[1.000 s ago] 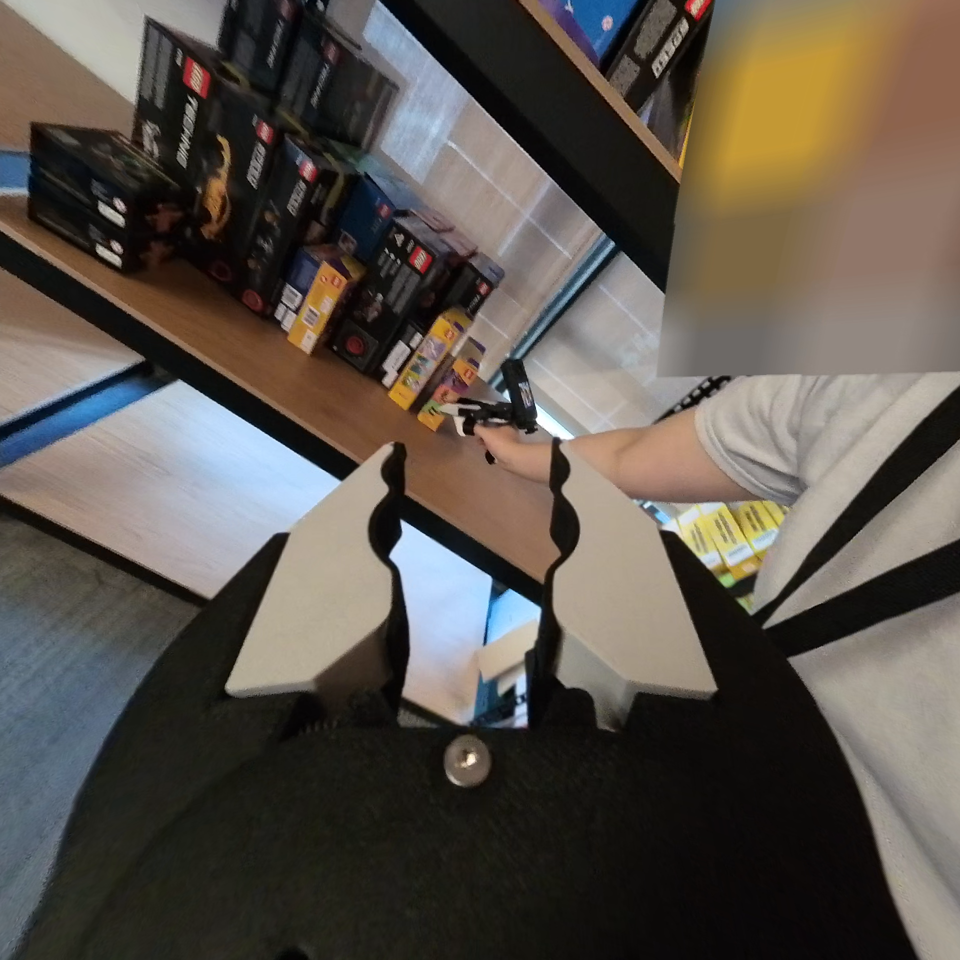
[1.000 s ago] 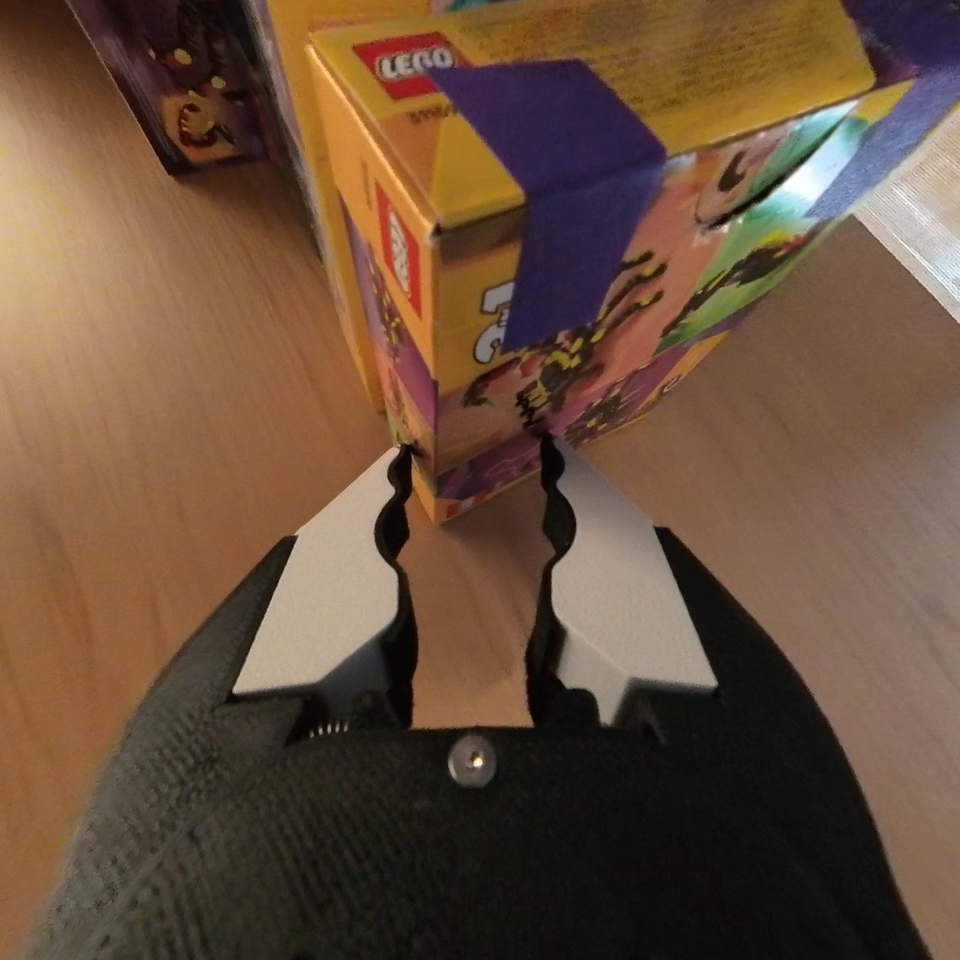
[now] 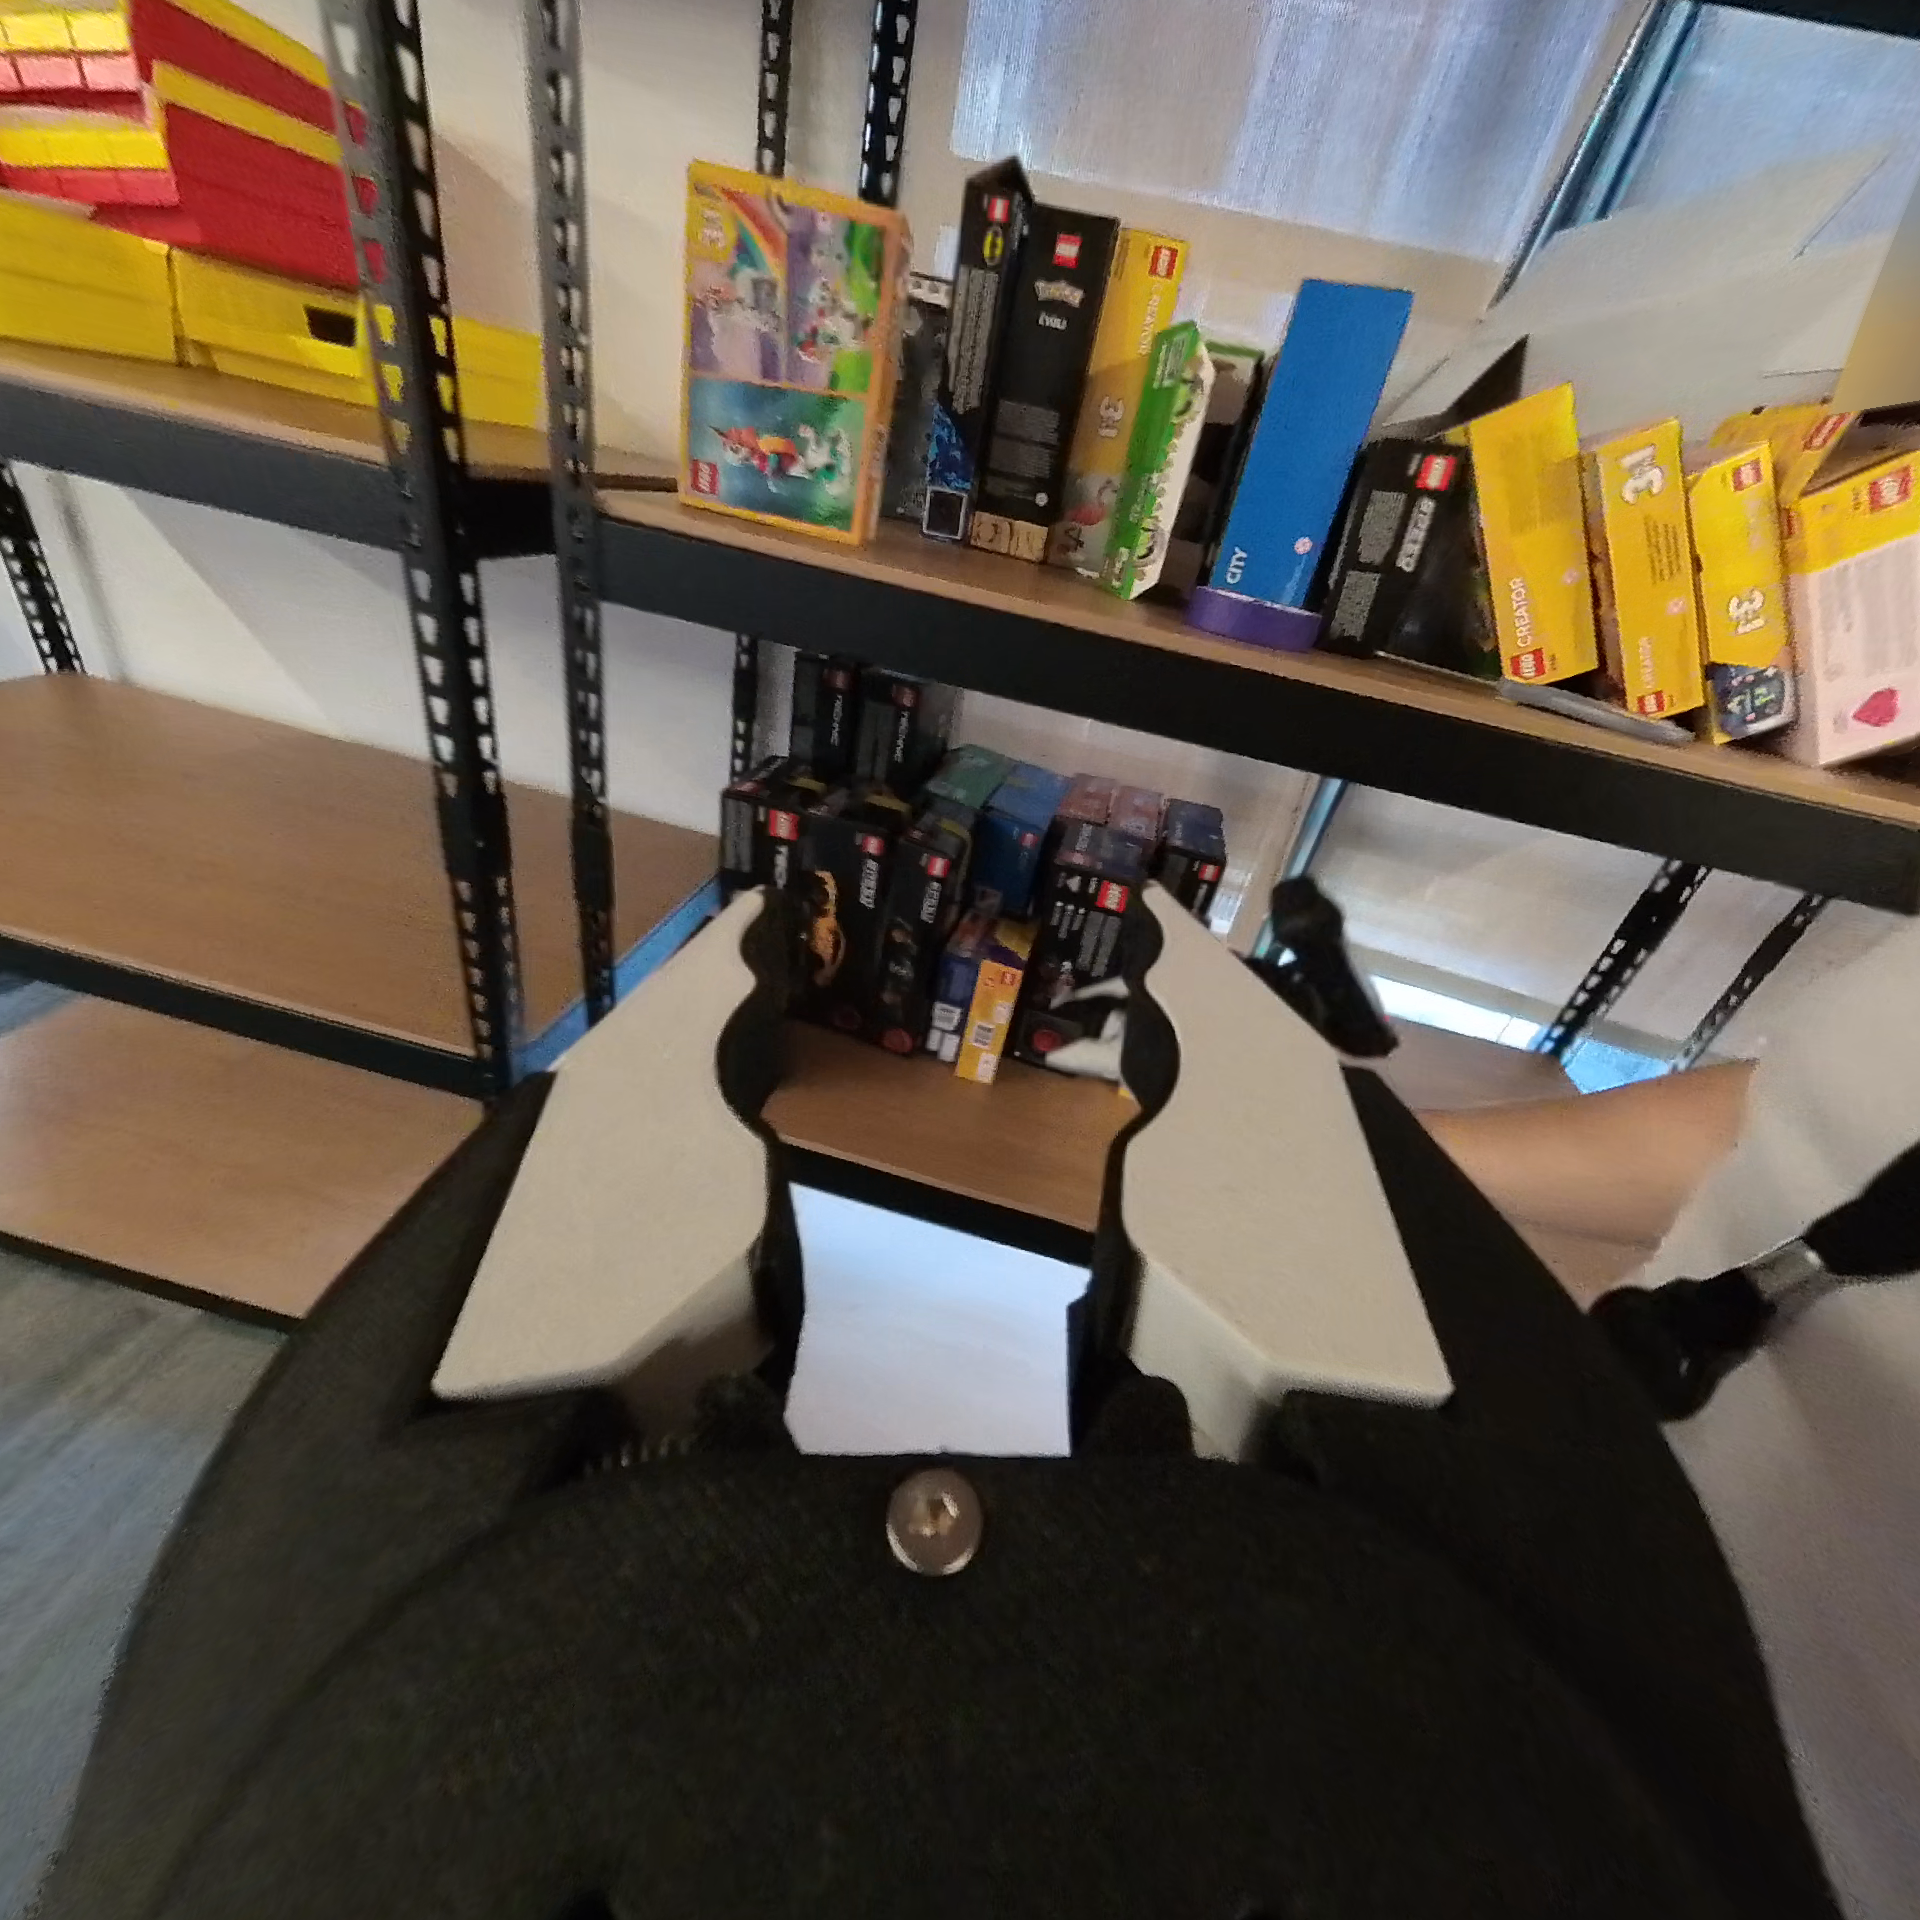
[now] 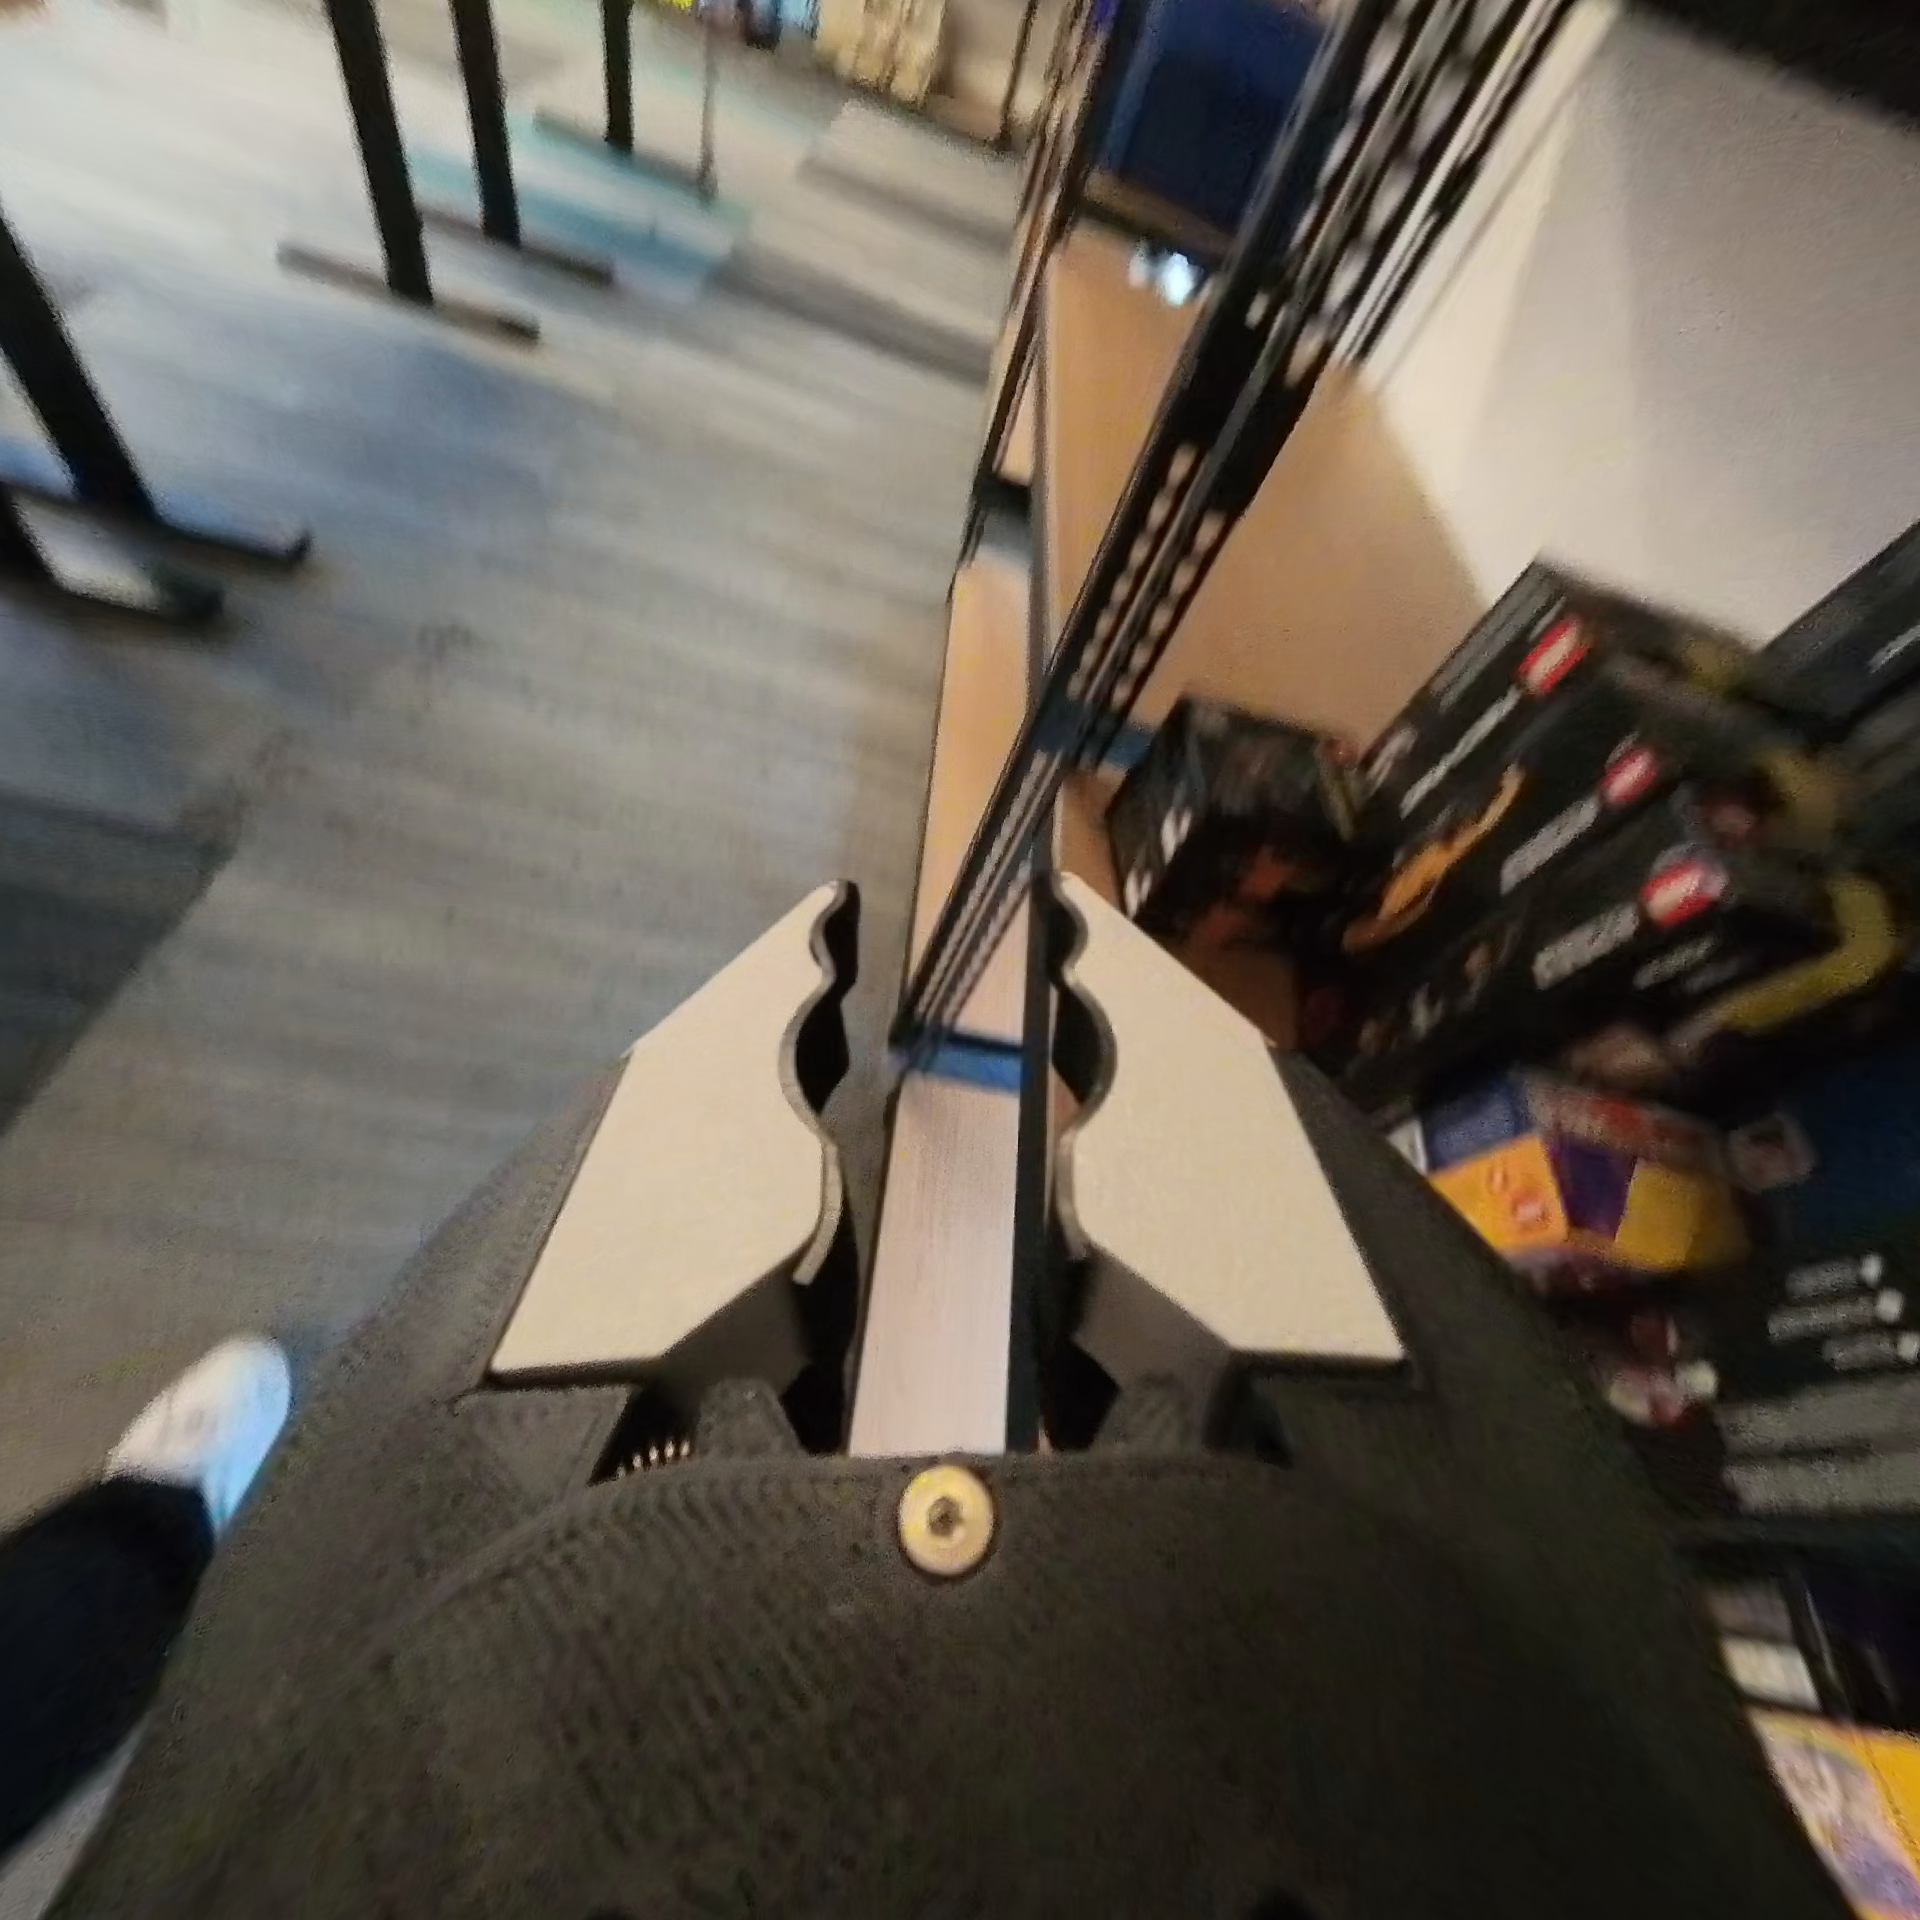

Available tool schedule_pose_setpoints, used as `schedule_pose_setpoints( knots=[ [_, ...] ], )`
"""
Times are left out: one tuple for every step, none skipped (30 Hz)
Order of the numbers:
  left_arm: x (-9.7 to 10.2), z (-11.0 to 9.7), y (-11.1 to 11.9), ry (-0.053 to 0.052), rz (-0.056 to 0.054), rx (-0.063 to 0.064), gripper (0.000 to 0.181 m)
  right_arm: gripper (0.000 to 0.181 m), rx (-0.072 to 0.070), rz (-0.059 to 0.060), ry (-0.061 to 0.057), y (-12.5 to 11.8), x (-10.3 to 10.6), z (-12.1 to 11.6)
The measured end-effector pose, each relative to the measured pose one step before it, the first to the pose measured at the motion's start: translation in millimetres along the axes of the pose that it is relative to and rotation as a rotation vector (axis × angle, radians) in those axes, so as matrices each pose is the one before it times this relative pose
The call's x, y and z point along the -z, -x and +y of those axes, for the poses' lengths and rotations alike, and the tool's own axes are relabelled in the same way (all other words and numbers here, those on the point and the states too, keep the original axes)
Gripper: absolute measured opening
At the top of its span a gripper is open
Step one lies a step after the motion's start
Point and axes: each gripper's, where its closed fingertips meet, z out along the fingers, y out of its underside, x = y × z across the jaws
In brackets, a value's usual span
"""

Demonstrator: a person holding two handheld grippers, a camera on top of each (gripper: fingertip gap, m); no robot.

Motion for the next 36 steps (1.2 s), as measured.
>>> schedule_pose_setpoints(
  knots=[
    [2.08,-7.26,17.89,0.0085,0.0120,-0.0106,0.063,0.039,-0.0310,0.0172,-0.0341,0.40,-9.39,-29.59],
    [1.95,-7.76,16.98,0.0138,0.0181,0.0020,0.064,0.044,-0.0355,0.0051,-0.0282,2.21,-9.45,-28.83],
    [2.20,-8.21,14.39,0.0138,0.0261,0.0011,0.065,0.048,-0.0176,0.0121,-0.0381,0.45,-8.29,-31.09],
    [2.66,-7.89,12.80,0.0074,0.0258,-0.0126,0.065,0.051,0.0074,0.0149,-0.0647,-1.54,-7.28,-34.95],
    [2.61,-7.13,11.98,0.0000,0.0189,-0.0250,0.064,0.054,0.0217,0.0204,-0.0657,-5.26,-7.77,-34.85],
    [1.86,-6.00,11.32,-0.0011,0.0130,-0.0259,0.063,0.064,0.0238,0.0083,-0.0546,-8.06,-8.92,-33.10],
    [0.70,-4.52,10.32,0.0021,0.0097,-0.0167,0.063,0.068,0.0172,0.0183,-0.0386,-14.84,-10.48,-30.36],
    [-0.30,-3.87,9.14,0.0020,0.0077,-0.0049,0.064,0.074,-0.0025,0.0303,-0.0277,-21.81,-11.72,-27.25],
    [-1.02,-3.72,7.89,-0.0030,0.0069,0.0010,0.064,0.082,-0.0190,0.0222,-0.0225,-24.56,-13.11,-25.21],
    [-1.50,-3.45,6.88,-0.0097,0.0074,-0.0011,0.064,0.091,-0.0214,0.0300,-0.0179,-28.36,-14.22,-22.48],
    [-2.40,-2.65,6.91,-0.0144,0.0071,-0.0032,0.063,0.100,-0.0090,0.0494,-0.0141,-32.65,-15.24,-18.64],
    [-3.66,-1.19,7.44,-0.0126,0.0090,-0.0005,0.062,0.112,-0.0012,0.0627,-0.0159,-35.12,-16.83,-14.79],
    [-5.22,0.13,7.64,-0.0057,0.0134,0.0042,0.062,0.120,-0.0080,0.0480,-0.0189,-32.21,-18.92,-10.79],
    [-6.80,0.89,8.07,-0.0004,0.0147,0.0078,0.062,0.126,-0.0130,0.0359,0.0027,-29.51,-20.85,-3.84],
    [-8.53,0.35,8.24,-0.0001,0.0155,0.0087,0.062,0.129,-0.0067,0.0390,0.0370,-28.99,-21.50,4.58],
    [-9.95,-0.84,7.59,-0.0018,0.0185,0.0066,0.062,0.130,-0.0260,0.0123,0.0422,-22.79,-21.29,7.97],
    [-11.46,-2.18,6.29,-0.0030,0.0214,0.0015,0.062,0.130,-0.0461,-0.0152,0.0392,-15.80,-19.40,8.74],
    [-12.61,-3.02,5.42,-0.0026,0.0224,-0.0067,0.062,0.129,-0.0613,-0.0281,0.0353,-10.62,-16.58,9.13],
    [-13.61,-3.31,5.03,-0.0002,0.0205,-0.0160,0.062,0.121,-0.0635,-0.0656,0.0385,-0.94,-12.68,8.91],
    [-14.44,-3.08,5.18,0.0029,0.0172,-0.0216,0.062,0.114,-0.0466,-0.0794,0.0337,4.83,-9.36,8.03],
    [-15.30,-2.41,5.48,0.0071,0.0165,-0.0200,0.062,0.108,-0.0290,-0.0550,0.0090,3.78,-6.74,4.66],
    [-15.63,-1.21,5.47,0.0124,0.0194,-0.0131,0.062,0.085,-0.0072,-0.0599,0.0076,5.26,-4.71,4.67],
    [-15.89,-0.15,5.24,0.0156,0.0242,-0.0057,0.062,0.062,-0.0057,-0.0377,0.0263,1.68,-2.86,6.33],
    [-16.23,0.43,4.49,0.0154,0.0315,-0.0027,0.062,0.061,-0.0185,-0.0113,-0.0050,-1.02,-0.25,-0.50],
    [-16.54,0.42,3.86,0.0139,0.0370,-0.0042,0.062,0.061,-0.0170,-0.0006,0.0187,-0.16,1.90,1.31],
    [-16.94,0.13,3.75,0.0138,0.0380,-0.0075,0.061,0.060,0.0010,0.0061,0.0361,1.17,4.21,2.57],
    [-17.33,-0.66,3.79,0.0157,0.0370,-0.0139,0.061,0.060,0.0048,0.0074,0.0404,2.62,6.48,3.69],
    [-17.49,-2.11,5.09,0.0181,0.0288,-0.0248,0.059,0.059,0.0132,0.0053,0.0313,3.54,8.41,3.85],
    [-17.52,-3.85,6.86,0.0196,0.0167,-0.0400,0.057,0.059,0.0164,0.0034,0.0238,3.95,10.03,4.41],
    [-17.35,-5.34,7.13,0.0231,0.0161,-0.0572,0.058,0.059,0.0038,0.0014,0.0143,3.71,11.44,3.97],
    [-17.10,-6.52,7.27,0.0271,0.0203,-0.0728,0.057,0.060,0.0006,-0.0051,0.0086,3.58,11.90,4.02],
    [-16.71,-7.93,8.46,0.0264,0.0191,-0.0868,0.059,0.059,0.0023,-0.0095,0.0013,3.03,11.26,3.67],
    [-16.46,-9.57,10.55,0.0188,0.0147,-0.1000,0.060,0.059,-0.0009,-0.0143,-0.0025,2.53,10.34,2.99],
    [-16.30,-11.34,13.43,0.0072,0.0073,-0.1078,0.059,0.060,-0.0048,-0.0131,0.0012,1.83,9.18,2.76],
    [-16.47,-11.94,16.46,-0.0016,0.0009,-0.1037,0.057,0.060,0.0015,-0.0036,0.0007,0.49,7.88,2.10],
    [-17.22,-11.60,18.00,-0.0062,0.0028,-0.0851,0.056,0.060,0.0036,0.0026,0.0048,-0.36,6.51,2.25]
  ],
)
